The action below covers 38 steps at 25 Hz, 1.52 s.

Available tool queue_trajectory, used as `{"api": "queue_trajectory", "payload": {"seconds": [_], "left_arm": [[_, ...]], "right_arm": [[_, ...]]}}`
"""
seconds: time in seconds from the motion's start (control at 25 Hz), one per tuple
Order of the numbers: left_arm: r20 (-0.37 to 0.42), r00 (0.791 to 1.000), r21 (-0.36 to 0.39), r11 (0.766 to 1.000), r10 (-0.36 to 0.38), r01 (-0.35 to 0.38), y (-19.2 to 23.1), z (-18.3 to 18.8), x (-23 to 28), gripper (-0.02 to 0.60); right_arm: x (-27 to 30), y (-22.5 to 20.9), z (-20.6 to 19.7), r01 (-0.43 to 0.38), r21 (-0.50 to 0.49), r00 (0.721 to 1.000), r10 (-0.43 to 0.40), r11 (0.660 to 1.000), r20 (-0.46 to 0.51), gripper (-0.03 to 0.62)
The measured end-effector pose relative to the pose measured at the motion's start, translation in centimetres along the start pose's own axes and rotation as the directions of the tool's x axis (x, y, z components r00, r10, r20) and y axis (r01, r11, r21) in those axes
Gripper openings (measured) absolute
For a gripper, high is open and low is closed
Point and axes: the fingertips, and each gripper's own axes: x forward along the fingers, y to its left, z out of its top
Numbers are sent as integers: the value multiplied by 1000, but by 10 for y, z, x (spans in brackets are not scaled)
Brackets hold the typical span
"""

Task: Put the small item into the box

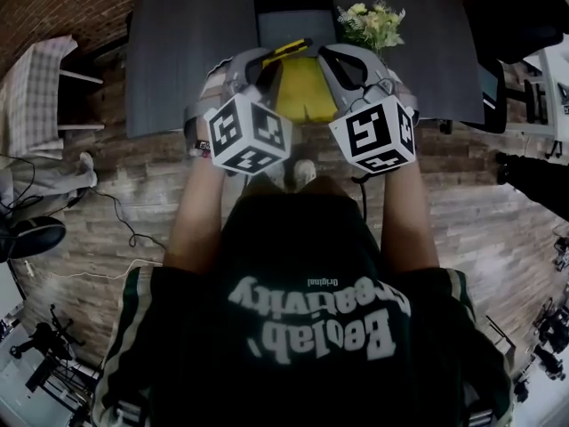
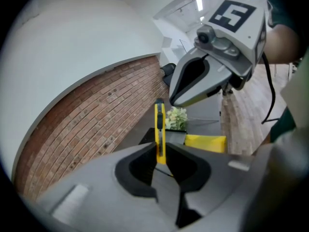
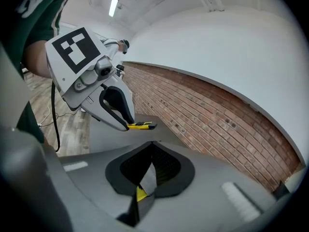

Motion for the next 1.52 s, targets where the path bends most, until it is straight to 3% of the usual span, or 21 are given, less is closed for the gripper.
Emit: {"api": "queue_trajectory", "payload": {"seconds": [0.56,1.52], "left_arm": [[41,997,16,997,-73,72,-3,-18,9,58],[-103,983,-55,988,-150,145,-27,-46,87,58]], "right_arm": [[9,17,-9,34,32,997,-32,999,-76,6],[58,1,-75,-105,99,990,114,989,-84,6]]}}
